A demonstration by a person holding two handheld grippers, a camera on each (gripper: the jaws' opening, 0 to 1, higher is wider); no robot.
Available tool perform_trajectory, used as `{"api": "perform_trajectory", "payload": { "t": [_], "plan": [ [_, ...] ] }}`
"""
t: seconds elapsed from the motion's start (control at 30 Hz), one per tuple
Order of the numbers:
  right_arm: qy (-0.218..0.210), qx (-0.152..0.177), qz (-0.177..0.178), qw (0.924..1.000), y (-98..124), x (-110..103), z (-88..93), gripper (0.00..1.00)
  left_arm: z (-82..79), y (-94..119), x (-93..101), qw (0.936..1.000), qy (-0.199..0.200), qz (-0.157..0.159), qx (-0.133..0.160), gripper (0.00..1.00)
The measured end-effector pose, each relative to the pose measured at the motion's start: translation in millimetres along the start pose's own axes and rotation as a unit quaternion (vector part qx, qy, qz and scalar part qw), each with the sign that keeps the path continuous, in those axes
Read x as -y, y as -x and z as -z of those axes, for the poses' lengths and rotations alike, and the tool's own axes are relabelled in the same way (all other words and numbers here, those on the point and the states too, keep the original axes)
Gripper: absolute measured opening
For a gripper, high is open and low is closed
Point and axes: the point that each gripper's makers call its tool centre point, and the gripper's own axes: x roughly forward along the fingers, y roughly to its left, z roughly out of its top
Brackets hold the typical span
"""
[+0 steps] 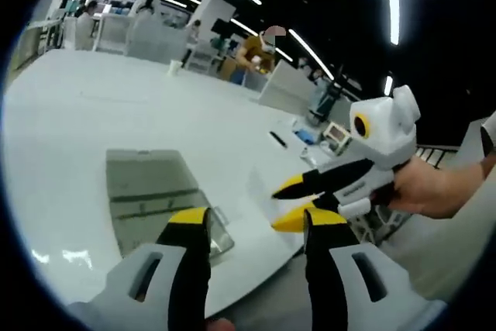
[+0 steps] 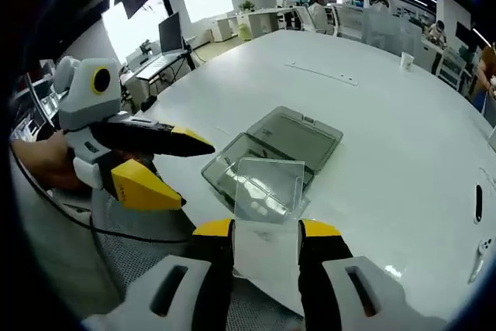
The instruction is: Insert the divider into the dual guide fixture by aligning both edges with the guide slots and pushing it downward to the bottom, including one-sided entry, uneven engagement, binding, and posture correction.
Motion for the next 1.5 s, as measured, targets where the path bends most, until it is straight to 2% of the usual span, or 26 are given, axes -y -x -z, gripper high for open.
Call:
{"api": "perform_trajectory", "payload": {
  "t": [0.1, 0.37, 0.7, 1.13, 1.5],
  "plan": [
    [0.001, 0.003, -0.004, 1.0000, 0.1, -4.4, -2.2, 0.27, -1.9, -0.9, 2.3, 1.0000, -0.004, 0.003, 0.004, 0.41],
    [0.008, 0.011, -0.013, 0.9998, -0.5, -13.4, -9.4, 0.27, -3.6, -1.5, 0.3, 0.9998, 0.015, 0.005, 0.011, 0.37],
    [0.003, 0.018, -0.023, 0.9996, -1.7, -19.0, -14.6, 0.27, -5.2, -0.6, -5.8, 0.9989, 0.041, 0.004, 0.022, 0.29],
    [-0.009, 0.026, -0.041, 0.9988, -3.2, -28.1, -20.0, 0.27, -6.7, -2.1, -6.2, 0.9983, 0.050, 0.007, 0.029, 0.18],
    [-0.015, 0.032, -0.048, 0.9982, -3.7, -32.1, -22.7, 0.27, -8.0, -1.2, -9.7, 0.9971, 0.067, 0.005, 0.036, 0.12]
  ]
}}
